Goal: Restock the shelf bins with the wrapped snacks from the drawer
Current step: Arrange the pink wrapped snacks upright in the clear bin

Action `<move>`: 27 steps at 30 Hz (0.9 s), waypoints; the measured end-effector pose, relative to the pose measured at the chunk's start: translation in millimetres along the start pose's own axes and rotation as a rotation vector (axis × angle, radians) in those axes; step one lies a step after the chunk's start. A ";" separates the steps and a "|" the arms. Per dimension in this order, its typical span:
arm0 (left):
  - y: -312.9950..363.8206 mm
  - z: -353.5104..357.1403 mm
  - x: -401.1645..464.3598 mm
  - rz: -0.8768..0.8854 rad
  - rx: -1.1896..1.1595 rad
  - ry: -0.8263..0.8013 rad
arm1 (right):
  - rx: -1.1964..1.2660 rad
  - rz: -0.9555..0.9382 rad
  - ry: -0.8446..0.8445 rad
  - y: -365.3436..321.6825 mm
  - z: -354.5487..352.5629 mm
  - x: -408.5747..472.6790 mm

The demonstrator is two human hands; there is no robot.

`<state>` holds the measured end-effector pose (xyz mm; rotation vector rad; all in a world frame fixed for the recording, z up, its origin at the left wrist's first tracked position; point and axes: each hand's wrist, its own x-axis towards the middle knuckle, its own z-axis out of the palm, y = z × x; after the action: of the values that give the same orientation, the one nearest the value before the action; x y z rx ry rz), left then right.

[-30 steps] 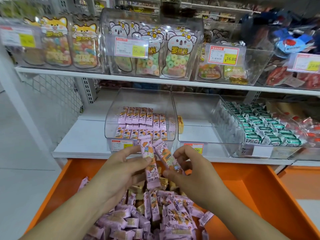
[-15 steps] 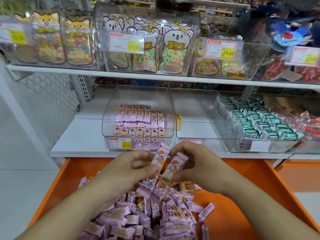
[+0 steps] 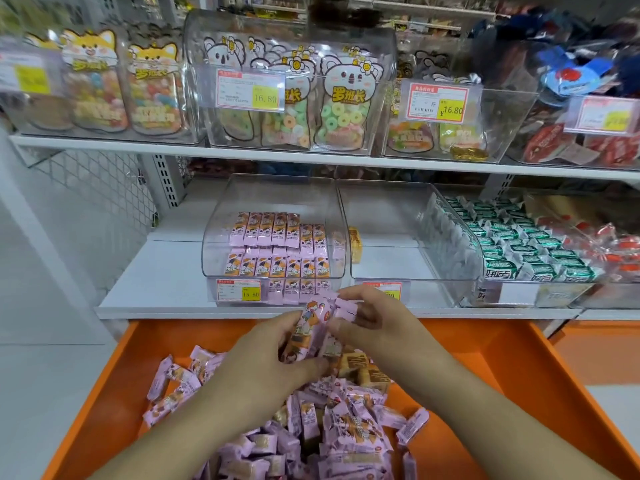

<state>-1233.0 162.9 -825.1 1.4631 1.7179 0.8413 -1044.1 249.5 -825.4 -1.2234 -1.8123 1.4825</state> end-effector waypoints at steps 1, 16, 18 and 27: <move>1.3 1.9 -1.7 0.022 0.010 -0.002 | -0.045 -0.003 0.033 3.4 1.8 2.5; -4.9 0.7 0.0 0.136 0.222 -0.212 | 0.188 0.049 0.029 1.4 -5.6 8.8; -4.2 -4.7 -2.1 0.144 0.264 -0.239 | 0.181 0.070 0.030 -1.8 -9.5 10.0; 3.4 -9.0 -10.1 0.317 0.556 -0.170 | 0.216 0.135 0.040 -8.5 -12.2 24.0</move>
<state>-1237.9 153.2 -816.4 2.1510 1.6896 0.3798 -1048.3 276.4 -817.7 -1.2776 -1.5235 1.6666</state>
